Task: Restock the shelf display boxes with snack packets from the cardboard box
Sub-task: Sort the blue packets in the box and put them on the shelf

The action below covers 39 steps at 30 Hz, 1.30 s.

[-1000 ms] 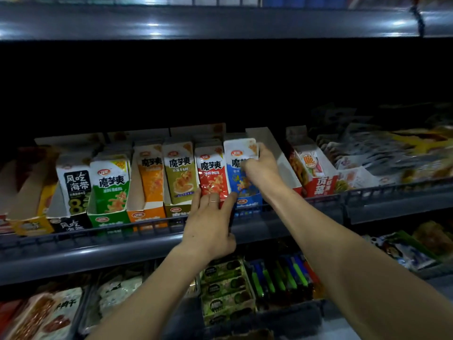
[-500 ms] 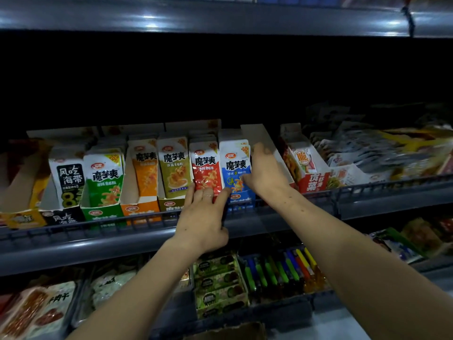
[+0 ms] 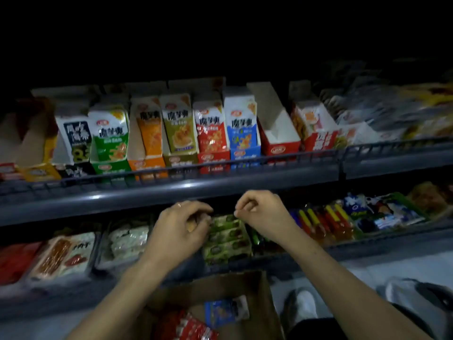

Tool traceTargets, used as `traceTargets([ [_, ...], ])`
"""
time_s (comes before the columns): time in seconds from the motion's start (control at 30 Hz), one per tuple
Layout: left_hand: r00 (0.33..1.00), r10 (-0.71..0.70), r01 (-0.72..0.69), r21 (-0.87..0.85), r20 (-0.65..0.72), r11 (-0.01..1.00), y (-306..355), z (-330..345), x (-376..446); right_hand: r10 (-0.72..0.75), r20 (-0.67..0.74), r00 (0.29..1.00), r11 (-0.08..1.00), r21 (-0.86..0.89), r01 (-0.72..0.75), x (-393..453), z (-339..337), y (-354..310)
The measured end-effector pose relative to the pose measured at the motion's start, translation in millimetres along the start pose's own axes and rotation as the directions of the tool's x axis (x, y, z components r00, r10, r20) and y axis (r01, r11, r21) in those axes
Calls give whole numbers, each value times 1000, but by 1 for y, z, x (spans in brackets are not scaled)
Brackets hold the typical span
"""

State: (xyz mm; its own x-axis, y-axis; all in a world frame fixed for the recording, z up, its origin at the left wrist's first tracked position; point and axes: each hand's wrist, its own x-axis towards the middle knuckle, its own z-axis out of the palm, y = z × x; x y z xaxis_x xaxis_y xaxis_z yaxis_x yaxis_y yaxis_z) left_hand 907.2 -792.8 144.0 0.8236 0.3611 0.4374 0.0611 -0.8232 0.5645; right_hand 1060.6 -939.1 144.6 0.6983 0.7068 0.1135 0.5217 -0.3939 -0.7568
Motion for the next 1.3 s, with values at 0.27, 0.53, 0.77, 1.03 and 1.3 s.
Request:
traceTargets([
  [0.27,794,-381,393,79,474,916,-62,30,-94,316,420,851,940,-260,-221,-37,116,103],
  [0.53,560,-562,571,209,609,794,-99,59,-128,518,545,659,844,-453,-288,-60,213,189],
  [0.77,516,-610,609,243,601,755,-110,77,-163,463,606,647,794,-608,1,-73,285,229],
  [1.03,445,-613,609,282,653,742,-123,66,-170,441,604,664,669,-714,204,-108,316,254],
  [1.3,396,-684,730,241,613,639,-136,67,-178,378,484,789,560,-798,222,-120,315,264],
])
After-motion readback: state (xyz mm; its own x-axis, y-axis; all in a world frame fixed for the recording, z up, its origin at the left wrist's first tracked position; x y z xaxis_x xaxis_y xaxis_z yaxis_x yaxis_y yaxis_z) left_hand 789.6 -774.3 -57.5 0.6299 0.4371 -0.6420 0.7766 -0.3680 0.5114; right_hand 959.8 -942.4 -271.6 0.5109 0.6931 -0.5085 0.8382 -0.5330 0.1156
